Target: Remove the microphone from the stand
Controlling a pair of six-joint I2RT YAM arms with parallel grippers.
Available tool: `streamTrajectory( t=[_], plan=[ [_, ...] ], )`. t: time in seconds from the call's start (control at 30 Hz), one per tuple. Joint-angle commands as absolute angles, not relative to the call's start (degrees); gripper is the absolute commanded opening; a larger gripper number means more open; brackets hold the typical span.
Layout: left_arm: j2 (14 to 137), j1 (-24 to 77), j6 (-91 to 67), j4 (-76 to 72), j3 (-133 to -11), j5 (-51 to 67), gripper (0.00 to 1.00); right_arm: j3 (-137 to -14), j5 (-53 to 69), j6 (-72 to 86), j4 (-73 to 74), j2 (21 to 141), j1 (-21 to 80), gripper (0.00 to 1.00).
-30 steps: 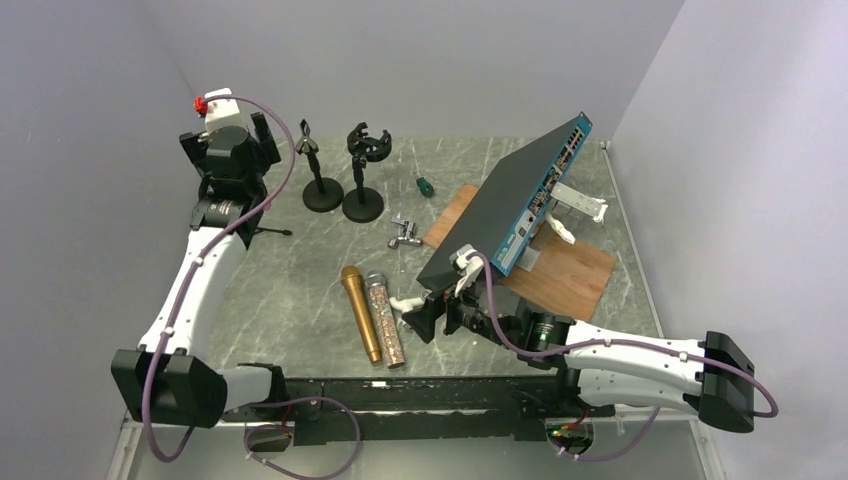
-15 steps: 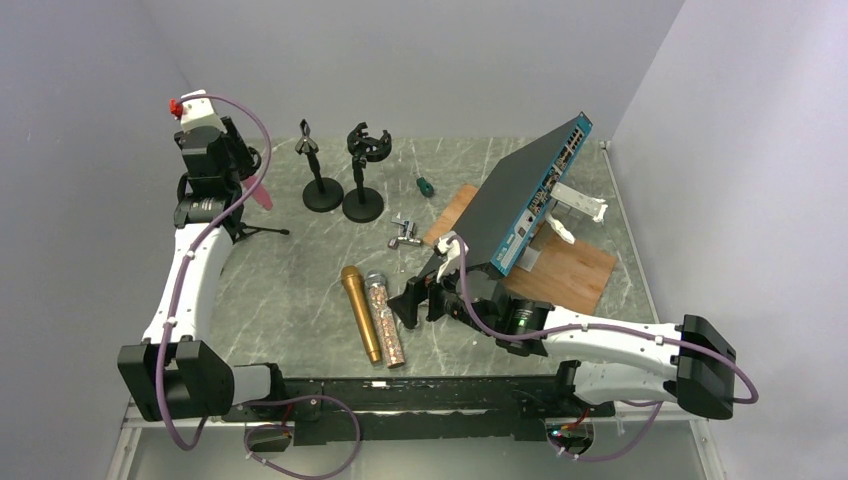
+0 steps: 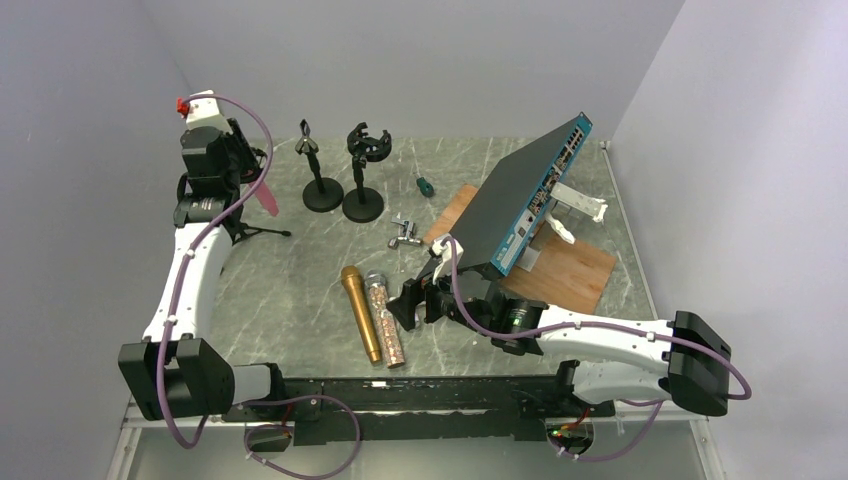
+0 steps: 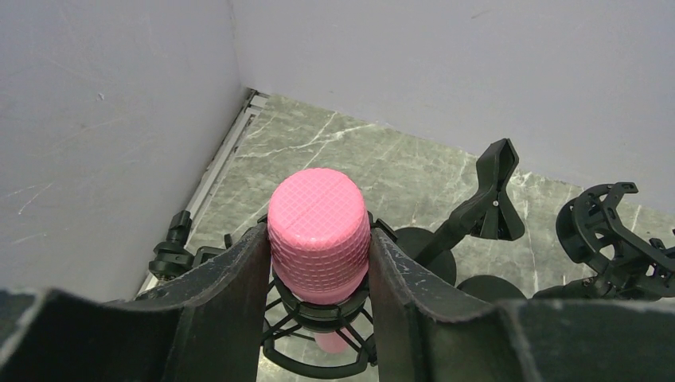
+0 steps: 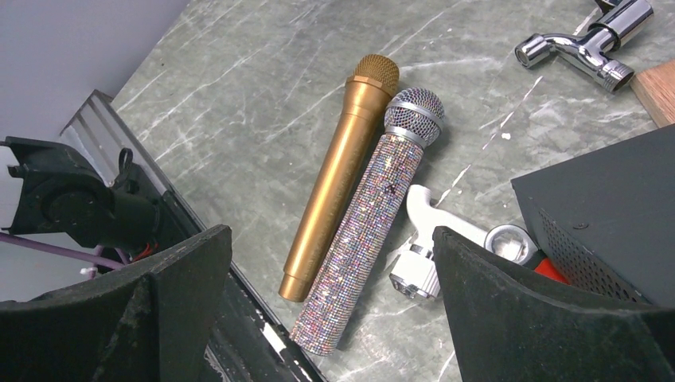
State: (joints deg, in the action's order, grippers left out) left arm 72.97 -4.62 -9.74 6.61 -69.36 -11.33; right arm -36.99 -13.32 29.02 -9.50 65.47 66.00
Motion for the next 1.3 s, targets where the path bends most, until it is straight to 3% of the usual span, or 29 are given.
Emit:
streamTrajectory(
  t=[0.0, 0.1, 0.23, 0.47, 0.67, 0.87, 1.17, 1.27],
  plan=[
    [71.0, -4.9, -8.9, 6.3, -70.4, -11.1, 0.12, -39.5, -13.3, 28.9, -10.4, 64.8, 65.9, 0.98],
    [69.3, -0.8, -4.5, 5.9, -71.3, -21.1, 0.0, -39.5, -13.2, 28.8, -10.2, 64.0, 65.9, 0.98],
    [69.0, 5.1, 2.9, 6.2, -74.7, -32.4, 0.0, -38.5, -13.1, 29.0, -11.7, 63.7, 65.9, 0.99],
    [64.9, 5.4, -3.4, 12.6, -83.4, -32.9, 0.0, -38.9, -11.8, 29.5, -12.5, 64.7, 65.9, 0.98],
    [60.5, 5.5, -7.1, 16.4, -90.3, -27.6, 0.0, -37.2, -12.1, 30.1, -13.7, 63.8, 65.9, 0.98],
    [52.9, 5.6, -11.3, 17.5, -88.9, -23.6, 0.0, -37.3, -12.0, 30.4, -14.0, 64.9, 65.9, 0.98],
    [47.8, 5.6, -24.5, 31.0, -79.7, 6.4, 0.0, -37.7, -11.4, 30.7, -14.3, 66.2, 65.9, 0.98],
    [47.5, 6.0, -26.0, 37.4, -75.2, 11.7, 0.0, -37.4, -11.4, 31.2, -14.3, 65.9, 65.9, 0.98]
  ],
)
